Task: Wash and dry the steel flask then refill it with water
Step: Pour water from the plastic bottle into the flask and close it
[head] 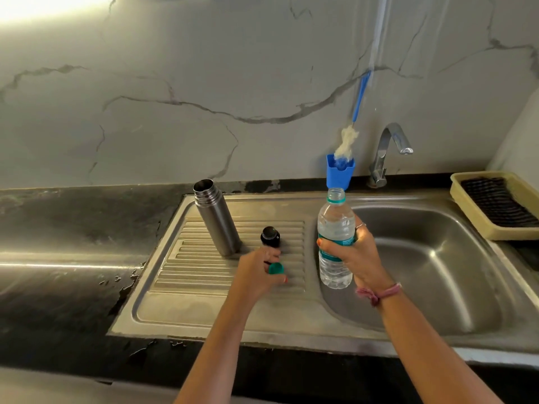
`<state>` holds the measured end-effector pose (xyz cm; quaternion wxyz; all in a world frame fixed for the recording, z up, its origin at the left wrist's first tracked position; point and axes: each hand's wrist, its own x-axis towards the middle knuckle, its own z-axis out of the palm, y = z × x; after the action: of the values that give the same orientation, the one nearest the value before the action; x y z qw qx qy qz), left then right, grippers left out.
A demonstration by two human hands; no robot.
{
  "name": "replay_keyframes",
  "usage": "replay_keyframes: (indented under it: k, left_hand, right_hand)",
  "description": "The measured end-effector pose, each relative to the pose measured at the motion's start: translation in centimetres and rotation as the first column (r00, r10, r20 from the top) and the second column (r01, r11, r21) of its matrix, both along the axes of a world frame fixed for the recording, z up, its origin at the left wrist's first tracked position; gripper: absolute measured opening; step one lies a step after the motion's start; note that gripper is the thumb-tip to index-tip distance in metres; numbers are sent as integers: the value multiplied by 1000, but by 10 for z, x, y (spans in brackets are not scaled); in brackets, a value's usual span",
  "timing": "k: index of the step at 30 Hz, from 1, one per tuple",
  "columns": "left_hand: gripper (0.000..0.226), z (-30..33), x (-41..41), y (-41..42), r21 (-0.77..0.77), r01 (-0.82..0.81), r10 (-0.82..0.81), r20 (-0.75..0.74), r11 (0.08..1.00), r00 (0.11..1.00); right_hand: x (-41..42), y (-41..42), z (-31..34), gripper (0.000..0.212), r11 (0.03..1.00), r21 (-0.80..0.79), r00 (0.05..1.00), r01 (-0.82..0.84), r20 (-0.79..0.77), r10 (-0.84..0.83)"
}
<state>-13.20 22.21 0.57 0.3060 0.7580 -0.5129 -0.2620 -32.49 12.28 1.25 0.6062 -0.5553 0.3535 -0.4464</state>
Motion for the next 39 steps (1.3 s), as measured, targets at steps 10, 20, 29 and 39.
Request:
replay_keyframes:
  k: [10, 20, 29, 39]
  left_hand:
    - [60, -78, -4, 35, 160, -64, 56, 52, 985, 997]
    - [60, -102, -2, 40, 163, -48, 34, 85, 985, 996]
    - [32, -79, 23, 48, -409, -92, 184, 190, 908, 964]
    - [89, -8, 96, -13, -385, -575, 494, -294, 722, 818]
  right_hand:
    - [0, -1, -9, 58, 1000, 13, 1000, -3, -4, 3]
    - [5, -6, -13, 59, 1000, 15, 1000, 7, -13, -7]
    - [14, -11, -12, 56, 999, 13, 999, 39, -4, -39]
    - [30, -15, -12, 56, 999, 17, 999, 51, -11, -51]
